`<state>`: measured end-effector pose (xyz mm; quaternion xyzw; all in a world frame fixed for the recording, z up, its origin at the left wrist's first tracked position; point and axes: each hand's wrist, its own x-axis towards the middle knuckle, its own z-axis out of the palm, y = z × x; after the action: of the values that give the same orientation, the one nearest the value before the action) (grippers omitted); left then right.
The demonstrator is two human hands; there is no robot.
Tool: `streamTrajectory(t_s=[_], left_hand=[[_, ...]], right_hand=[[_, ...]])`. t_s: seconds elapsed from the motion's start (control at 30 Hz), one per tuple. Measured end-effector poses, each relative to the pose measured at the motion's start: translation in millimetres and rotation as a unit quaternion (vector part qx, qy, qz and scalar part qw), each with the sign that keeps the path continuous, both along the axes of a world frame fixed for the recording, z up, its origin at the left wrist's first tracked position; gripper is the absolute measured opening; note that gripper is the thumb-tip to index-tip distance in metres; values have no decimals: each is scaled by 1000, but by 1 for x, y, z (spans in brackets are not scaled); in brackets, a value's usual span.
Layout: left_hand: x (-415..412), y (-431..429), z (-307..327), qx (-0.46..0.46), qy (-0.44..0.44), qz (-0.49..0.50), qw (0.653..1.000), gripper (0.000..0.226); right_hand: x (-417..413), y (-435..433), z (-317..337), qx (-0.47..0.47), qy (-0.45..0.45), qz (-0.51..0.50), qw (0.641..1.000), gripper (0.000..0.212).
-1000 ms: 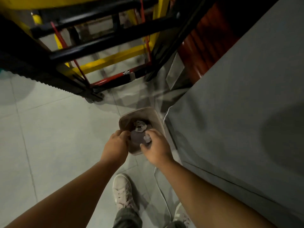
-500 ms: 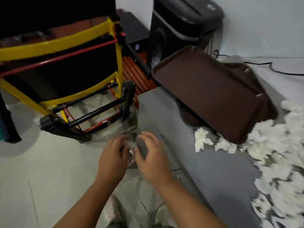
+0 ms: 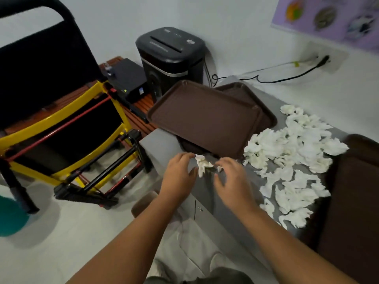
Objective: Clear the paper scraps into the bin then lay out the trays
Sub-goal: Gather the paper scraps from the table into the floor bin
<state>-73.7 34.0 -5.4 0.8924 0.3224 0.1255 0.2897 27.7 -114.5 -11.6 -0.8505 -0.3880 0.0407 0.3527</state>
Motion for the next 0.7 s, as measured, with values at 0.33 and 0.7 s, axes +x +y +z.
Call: streamTrajectory(t_s=[0.33, 0.7], left_hand=[[37, -27, -31, 45, 111, -54, 991, 56], [50, -30, -40, 126, 105, -32, 986, 60]], right_hand=[[34, -25, -38, -111, -18, -49, 992, 45], [57, -16, -59, -139, -26, -67, 988, 45]])
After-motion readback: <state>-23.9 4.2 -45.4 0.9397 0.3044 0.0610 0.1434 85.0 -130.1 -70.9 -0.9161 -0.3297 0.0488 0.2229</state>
